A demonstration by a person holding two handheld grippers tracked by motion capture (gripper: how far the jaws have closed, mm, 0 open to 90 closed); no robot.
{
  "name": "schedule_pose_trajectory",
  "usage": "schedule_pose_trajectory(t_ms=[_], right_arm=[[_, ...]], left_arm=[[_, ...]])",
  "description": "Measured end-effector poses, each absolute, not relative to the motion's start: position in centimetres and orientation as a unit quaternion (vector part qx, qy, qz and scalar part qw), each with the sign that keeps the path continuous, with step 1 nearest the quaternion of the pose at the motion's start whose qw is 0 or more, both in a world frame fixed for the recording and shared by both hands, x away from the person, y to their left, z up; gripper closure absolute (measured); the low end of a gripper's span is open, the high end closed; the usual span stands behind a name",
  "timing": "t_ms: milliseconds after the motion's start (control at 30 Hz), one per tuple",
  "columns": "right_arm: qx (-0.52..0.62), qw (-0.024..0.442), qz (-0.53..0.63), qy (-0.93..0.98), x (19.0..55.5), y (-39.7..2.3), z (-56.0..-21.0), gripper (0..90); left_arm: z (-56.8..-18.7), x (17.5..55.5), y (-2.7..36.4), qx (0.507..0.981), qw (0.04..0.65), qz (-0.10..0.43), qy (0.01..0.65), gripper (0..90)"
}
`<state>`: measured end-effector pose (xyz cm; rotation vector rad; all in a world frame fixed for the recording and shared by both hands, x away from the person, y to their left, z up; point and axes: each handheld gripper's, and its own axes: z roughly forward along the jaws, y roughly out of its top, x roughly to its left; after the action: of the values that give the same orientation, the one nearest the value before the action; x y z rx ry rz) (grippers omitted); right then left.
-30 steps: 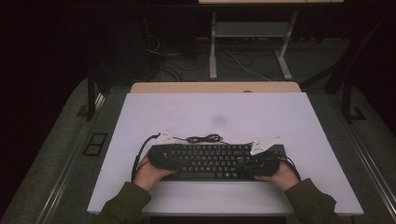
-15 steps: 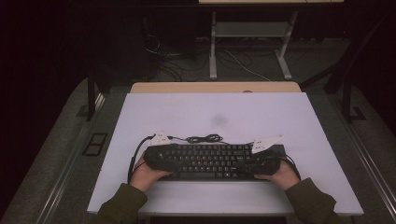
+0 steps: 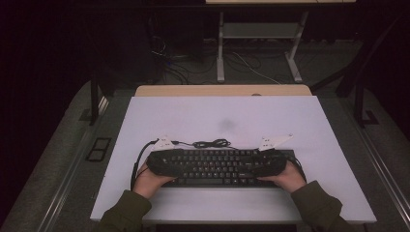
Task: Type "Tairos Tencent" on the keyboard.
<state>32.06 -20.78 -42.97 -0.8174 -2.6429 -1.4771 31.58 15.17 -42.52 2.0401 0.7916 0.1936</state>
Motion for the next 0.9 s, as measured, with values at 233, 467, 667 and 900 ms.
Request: schedule_pose_trajectory(t_ms=[233,467,667,900], right_arm=[[-0.28,-0.008,-0.483,-0.83,32.9,-20.1,-42.8,36.9],[-0.281,-0.018,-0.491,-0.825,33.6,-19.3,-42.7,30.4],[-0.28,-0.023,-0.493,-0.823,34.0,-18.3,-42.8,28.1],[-0.278,-0.025,-0.495,-0.823,34.3,-17.1,-43.0,26.1]], left_arm=[[-42.6,31.6,15.5,0.825,0.455,0.078,0.327,40.1],[-42.4,31.5,15.9,0.821,0.457,0.085,0.332,60.7],[-42.4,31.6,16.0,0.823,0.453,0.081,0.332,73.8],[-42.6,31.8,15.9,0.829,0.444,0.077,0.331,85.2]])
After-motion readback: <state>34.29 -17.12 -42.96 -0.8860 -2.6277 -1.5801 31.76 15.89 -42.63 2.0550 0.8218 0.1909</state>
